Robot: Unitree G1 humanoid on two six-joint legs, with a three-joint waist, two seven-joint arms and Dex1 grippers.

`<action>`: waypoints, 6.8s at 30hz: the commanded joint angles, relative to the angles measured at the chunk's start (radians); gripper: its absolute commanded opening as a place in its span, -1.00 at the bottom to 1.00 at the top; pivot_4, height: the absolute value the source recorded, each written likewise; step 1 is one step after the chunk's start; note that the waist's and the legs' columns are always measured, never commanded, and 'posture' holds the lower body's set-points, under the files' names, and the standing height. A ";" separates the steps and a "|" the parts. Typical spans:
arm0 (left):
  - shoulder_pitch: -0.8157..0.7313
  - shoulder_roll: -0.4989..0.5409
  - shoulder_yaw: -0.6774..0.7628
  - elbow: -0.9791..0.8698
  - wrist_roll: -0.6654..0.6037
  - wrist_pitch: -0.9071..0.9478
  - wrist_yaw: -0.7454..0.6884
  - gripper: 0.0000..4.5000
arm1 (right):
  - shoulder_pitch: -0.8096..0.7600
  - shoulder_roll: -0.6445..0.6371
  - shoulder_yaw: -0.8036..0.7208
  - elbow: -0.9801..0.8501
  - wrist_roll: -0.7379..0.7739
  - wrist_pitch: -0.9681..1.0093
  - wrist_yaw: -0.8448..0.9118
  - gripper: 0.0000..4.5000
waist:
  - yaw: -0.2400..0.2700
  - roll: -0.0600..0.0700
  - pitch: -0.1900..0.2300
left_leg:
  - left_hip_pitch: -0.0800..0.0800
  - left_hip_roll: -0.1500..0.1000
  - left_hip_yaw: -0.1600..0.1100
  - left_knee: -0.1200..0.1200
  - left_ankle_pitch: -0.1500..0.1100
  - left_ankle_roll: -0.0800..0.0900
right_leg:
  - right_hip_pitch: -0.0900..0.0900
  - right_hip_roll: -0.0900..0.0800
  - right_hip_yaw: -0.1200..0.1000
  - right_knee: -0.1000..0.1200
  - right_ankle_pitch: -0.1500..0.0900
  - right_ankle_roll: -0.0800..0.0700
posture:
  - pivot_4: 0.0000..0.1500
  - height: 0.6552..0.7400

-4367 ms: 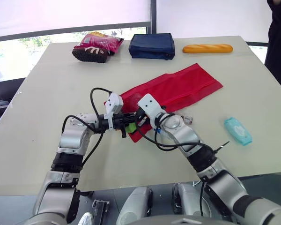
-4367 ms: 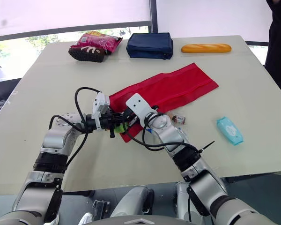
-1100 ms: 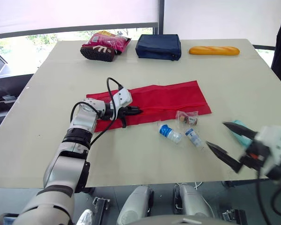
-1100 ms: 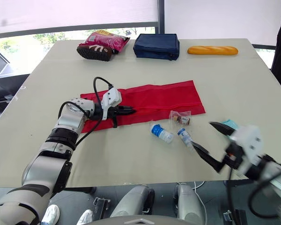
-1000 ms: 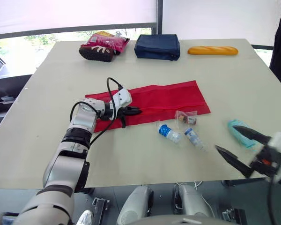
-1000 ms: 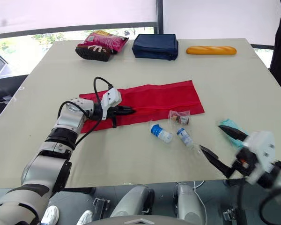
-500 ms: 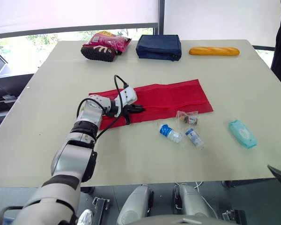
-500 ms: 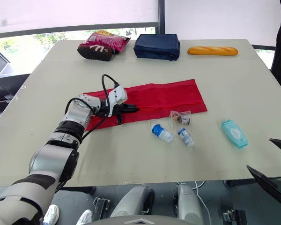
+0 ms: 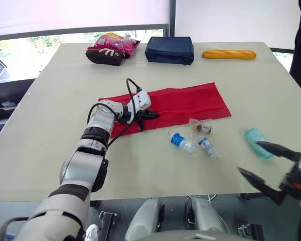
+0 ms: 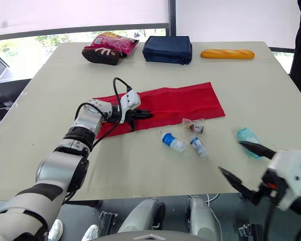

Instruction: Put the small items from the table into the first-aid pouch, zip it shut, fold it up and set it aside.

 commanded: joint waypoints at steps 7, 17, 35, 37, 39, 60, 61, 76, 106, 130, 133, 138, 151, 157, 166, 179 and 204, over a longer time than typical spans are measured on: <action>0.060 0.002 -0.018 -0.204 -0.006 0.124 -0.018 -0.98 | -0.443 0.008 0.544 0.166 -0.309 0.142 -0.127 1.00 | -0.003 -0.003 -0.001 | -0.001 -0.001 0.000 0.004 0.000 0.000 | 0.000 0.000 0.000 0.001 0.000 0.000 | 1.00 0.98; 0.162 0.004 -0.038 -0.430 -0.021 0.269 -0.009 -0.98 | -0.668 0.126 0.781 0.314 -0.429 0.313 -0.177 1.00 | -0.001 -0.003 0.000 | -0.001 -0.001 -0.001 0.003 0.000 0.000 | -0.001 0.000 0.000 0.001 0.000 -0.001 | 1.00 0.98; 0.237 -0.005 -0.064 -0.571 -0.042 0.380 -0.001 -1.00 | -0.624 0.158 0.633 0.165 -0.363 0.516 -0.189 -0.97 | -0.003 -0.003 -0.001 | -0.001 -0.002 -0.001 0.003 0.000 0.000 | -0.001 0.000 0.000 0.002 0.000 -0.001 | 1.00 0.98; 0.239 -0.010 -0.062 -0.580 -0.042 0.394 0.011 -1.00 | -0.654 0.205 0.616 0.137 -0.336 0.607 -0.214 -0.97 | -0.003 -0.003 -0.001 | -0.001 -0.002 -0.001 0.003 0.000 0.000 | -0.001 0.000 0.000 0.002 0.000 -0.001 | 1.00 0.98; 0.244 -0.016 -0.061 -0.597 -0.041 0.412 0.025 -1.00 | -0.694 0.278 0.596 0.120 -0.302 0.702 -0.247 -0.97 | -0.003 -0.003 -0.001 | -0.001 -0.001 -0.002 0.003 0.000 0.000 | -0.001 0.000 0.000 0.002 0.000 -0.001 | 1.00 0.98; 0.439 -0.036 -0.111 -1.042 -0.057 0.427 0.185 -1.00 | -0.838 0.603 0.548 0.275 -0.342 0.949 -0.486 -0.97 | -0.003 -0.001 -0.001 | -0.001 -0.003 -0.002 0.002 0.000 0.000 | -0.002 -0.001 0.001 0.003 0.001 -0.001 | 1.00 0.98; 0.443 -0.032 -0.118 -1.045 -0.052 0.418 0.189 -1.00 | -0.845 0.614 0.550 0.285 -0.344 0.944 -0.494 -0.97 | -0.003 -0.001 -0.001 | -0.001 -0.003 -0.002 0.002 0.000 0.000 | -0.002 -0.001 0.001 0.003 0.001 -0.001 | 1.00 0.98; 0.438 -0.038 -0.128 -1.021 -0.066 0.392 0.235 -1.00 | -0.952 0.862 0.539 0.581 -0.373 0.741 -0.566 -0.97 | -0.018 0.000 -0.002 | 0.000 -0.003 -0.001 0.001 0.001 -0.001 | -0.003 0.000 0.002 0.004 0.001 -0.001 | 1.00 0.98; 0.403 -0.035 -0.077 -0.861 -0.072 0.288 0.236 -1.00 | -0.951 0.844 0.506 0.675 -0.321 0.629 -0.531 0.64 | -0.030 0.006 -0.006 | 0.002 -0.003 -0.001 -0.002 0.001 -0.002 | -0.003 0.001 0.003 0.004 0.000 -0.001 | 1.00 0.98; 0.412 -0.033 -0.030 -0.797 -0.148 0.323 0.215 -1.00 | -0.874 0.562 0.516 0.443 -0.264 0.696 -0.395 -0.53 | -0.029 0.006 -0.005 | 0.001 -0.003 -0.001 -0.003 0.001 -0.002 | -0.003 0.000 0.003 0.003 0.000 -0.001 | 1.00 0.98; 0.417 -0.032 -0.023 -0.791 -0.170 0.323 0.199 -1.00 | -0.872 0.541 0.535 0.460 -0.281 0.674 -0.393 -0.97 | -0.029 0.006 -0.005 | 0.001 -0.003 -0.001 -0.003 0.001 -0.002 | -0.003 0.000 0.003 0.003 0.000 -0.001 | 1.00 0.98; 0.416 -0.033 -0.012 -0.778 -0.200 0.335 0.185 -1.00 | -0.882 0.526 0.615 0.523 -0.334 0.610 -0.399 -0.97 | -0.029 0.006 -0.005 | 0.001 -0.003 -0.001 -0.003 0.001 -0.002 | -0.003 0.000 0.003 0.003 0.000 -0.001 | 1.00 0.98; 0.432 -0.023 -0.025 -0.784 -0.202 0.315 0.151 -1.00 | -0.984 0.626 0.722 0.734 -0.445 0.436 -0.408 -0.97 | -0.030 0.006 -0.005 | 0.001 -0.003 -0.001 -0.003 0.001 -0.002 | -0.003 0.001 0.003 0.003 0.000 -0.001 | 1.00 0.98; 0.439 -0.023 -0.025 -0.789 -0.199 0.300 0.148 -1.00 | -0.996 0.650 0.747 0.760 -0.477 0.395 -0.393 -0.97 | -0.030 0.006 -0.005 | 0.001 -0.003 -0.001 -0.003 0.001 -0.002 | -0.004 0.001 0.003 0.003 0.000 -0.001 | 1.00 0.98; 0.401 -0.019 -0.009 -0.682 -0.154 0.209 0.180 -1.00 | -0.869 0.497 0.712 0.547 -0.465 0.322 -0.282 -0.97 | -0.028 0.006 -0.005 | 0.001 -0.003 -0.001 -0.004 0.001 -0.002 | -0.004 0.001 0.003 0.002 0.000 -0.001 | 1.00 0.98; 0.354 -0.030 -0.004 -0.583 -0.139 0.155 0.203 -1.00 | -0.418 0.332 0.245 0.015 -0.130 0.193 -0.132 -0.04 | -0.018 0.005 -0.005 | 0.001 -0.002 -0.002 -0.004 0.001 -0.002 | -0.002 0.001 0.002 0.001 0.000 -0.001 | 1.00 0.98; 0.267 -0.025 -0.007 -0.407 -0.108 0.048 0.148 -1.00 | 0.551 0.247 -0.686 0.034 0.268 -0.183 0.379 0.98 | 0.004 0.005 -0.005 | 0.003 0.002 -0.003 -0.006 -0.003 0.004 | 0.005 0.000 -0.003 -0.010 -0.003 0.005 | 1.00 0.98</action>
